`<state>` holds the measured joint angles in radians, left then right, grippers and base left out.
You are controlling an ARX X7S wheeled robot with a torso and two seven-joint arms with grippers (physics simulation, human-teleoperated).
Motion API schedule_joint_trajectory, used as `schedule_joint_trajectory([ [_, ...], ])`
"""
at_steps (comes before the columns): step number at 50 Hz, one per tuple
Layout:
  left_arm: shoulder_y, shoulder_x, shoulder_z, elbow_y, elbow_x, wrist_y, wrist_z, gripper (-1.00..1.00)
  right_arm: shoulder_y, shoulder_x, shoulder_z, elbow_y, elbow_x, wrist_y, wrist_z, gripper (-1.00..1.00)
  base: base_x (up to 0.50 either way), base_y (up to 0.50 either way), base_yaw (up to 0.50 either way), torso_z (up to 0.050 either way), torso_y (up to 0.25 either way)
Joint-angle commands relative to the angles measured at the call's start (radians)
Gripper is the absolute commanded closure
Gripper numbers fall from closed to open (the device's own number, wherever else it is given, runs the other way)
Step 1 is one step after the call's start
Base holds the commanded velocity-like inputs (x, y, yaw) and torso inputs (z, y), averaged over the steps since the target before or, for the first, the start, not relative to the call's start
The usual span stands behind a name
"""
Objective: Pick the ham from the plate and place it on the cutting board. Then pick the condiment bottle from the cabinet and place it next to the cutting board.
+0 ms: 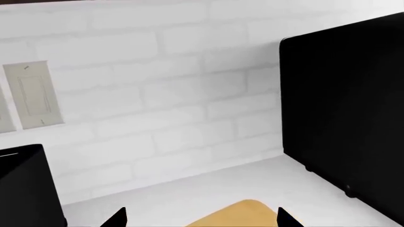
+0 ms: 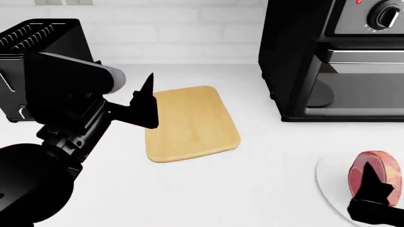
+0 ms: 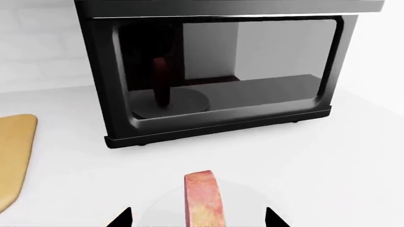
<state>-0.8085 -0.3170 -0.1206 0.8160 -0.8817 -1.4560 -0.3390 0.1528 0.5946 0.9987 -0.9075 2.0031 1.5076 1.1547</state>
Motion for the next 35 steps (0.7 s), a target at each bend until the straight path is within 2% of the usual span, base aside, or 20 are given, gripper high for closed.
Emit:
schedule_joint_trajectory([
  [1,0.009,-0.01,0.011,-0.006,-0.009,0.021,-0.01,-1.0,-0.015,-0.075,0.029,-0.018,-0.191,0.05,-0.184,-1.0,0.0,0.0,0.0,0.0,0.0],
  [11,0.017,-0.014,0.017,-0.009,-0.018,0.03,-0.02,-1.0,-0.062,-0.097,0.041,-0.042,-0.357,0.03,-0.327,-1.0,0.0,0.0,0.0,0.0,0.0],
  [25,0.008,-0.015,0.021,-0.015,-0.041,0.028,-0.04,-1.0,-0.092,-0.114,-0.003,-0.038,-0.466,-0.013,-0.409,-1.0,0.0,0.0,0.0,0.0,0.0],
  [35,0.013,-0.022,0.026,-0.017,-0.05,0.04,-0.049,-1.0,-0.123,-0.122,-0.019,-0.027,-0.469,-0.04,-0.428,-1.0,0.0,0.0,0.0,0.0,0.0],
])
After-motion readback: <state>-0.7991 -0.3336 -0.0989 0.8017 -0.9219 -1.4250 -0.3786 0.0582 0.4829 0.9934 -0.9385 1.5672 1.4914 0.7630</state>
